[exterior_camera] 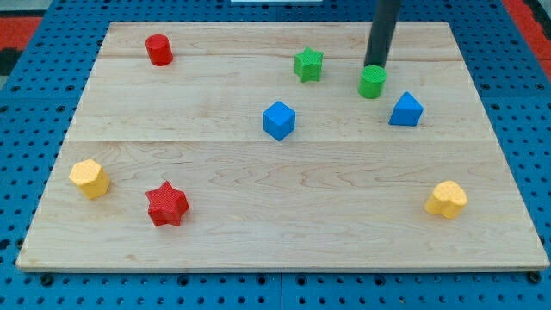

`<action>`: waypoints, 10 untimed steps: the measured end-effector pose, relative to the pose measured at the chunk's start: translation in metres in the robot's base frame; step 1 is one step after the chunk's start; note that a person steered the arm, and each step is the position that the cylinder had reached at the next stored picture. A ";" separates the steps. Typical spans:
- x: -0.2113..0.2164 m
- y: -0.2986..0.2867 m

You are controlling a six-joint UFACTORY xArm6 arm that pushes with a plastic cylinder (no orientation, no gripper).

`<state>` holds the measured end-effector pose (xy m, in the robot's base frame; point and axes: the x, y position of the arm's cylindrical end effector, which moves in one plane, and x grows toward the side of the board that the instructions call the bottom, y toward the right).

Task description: Move the blue triangle to the right side of the blue cube

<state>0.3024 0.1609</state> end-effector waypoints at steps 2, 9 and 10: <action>0.058 0.070; 0.113 -0.051; 0.113 -0.048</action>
